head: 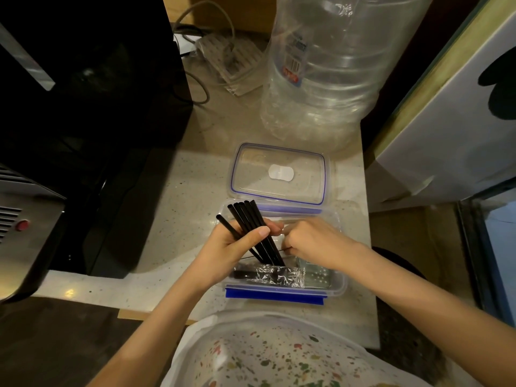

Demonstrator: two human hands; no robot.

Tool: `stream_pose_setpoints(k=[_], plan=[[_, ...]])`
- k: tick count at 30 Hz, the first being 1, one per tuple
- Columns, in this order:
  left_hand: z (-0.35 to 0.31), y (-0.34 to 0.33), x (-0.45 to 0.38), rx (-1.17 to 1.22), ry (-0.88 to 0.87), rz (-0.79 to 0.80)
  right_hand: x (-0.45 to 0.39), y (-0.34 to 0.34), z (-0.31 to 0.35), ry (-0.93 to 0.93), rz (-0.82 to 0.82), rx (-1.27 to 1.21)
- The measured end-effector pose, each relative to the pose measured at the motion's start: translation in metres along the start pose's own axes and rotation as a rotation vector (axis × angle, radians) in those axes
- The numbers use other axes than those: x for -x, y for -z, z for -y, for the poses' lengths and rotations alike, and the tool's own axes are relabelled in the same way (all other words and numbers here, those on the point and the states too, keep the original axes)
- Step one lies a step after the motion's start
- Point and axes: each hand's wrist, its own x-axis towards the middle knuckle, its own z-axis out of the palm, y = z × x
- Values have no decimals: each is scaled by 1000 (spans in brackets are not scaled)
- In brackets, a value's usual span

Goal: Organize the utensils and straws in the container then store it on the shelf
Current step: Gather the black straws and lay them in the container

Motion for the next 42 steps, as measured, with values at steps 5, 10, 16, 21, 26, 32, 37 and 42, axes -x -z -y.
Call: stream_pose_setpoints(k=[5, 10, 16, 21, 26, 32, 37, 42], plan=[[-2, -3, 1, 5, -10, -10, -3, -4, 4, 25, -15, 56], [-3, -5, 3, 9, -17, -18, -4, -8, -2, 2, -3, -57], [-3, -4, 6, 14, -26, -23, -5, -10, -1, 2, -55, -51], [-3, -3, 5, 26, -29, -31, -9, -11, -2, -48, -97, -126], [-2, -3, 0, 17, -38, -22, -4, -6, -9, -143, -174, -221], [-5, -2, -6, -11, -36, 6, 15, 12, -7, -259, -495, -739], [-1, -6, -10, -53, -37, -66, 38, 15, 2, -173, -509, -1139], [-4, -11, -9, -44, -55, 41, 35, -4, 16, -150, -373, -956]])
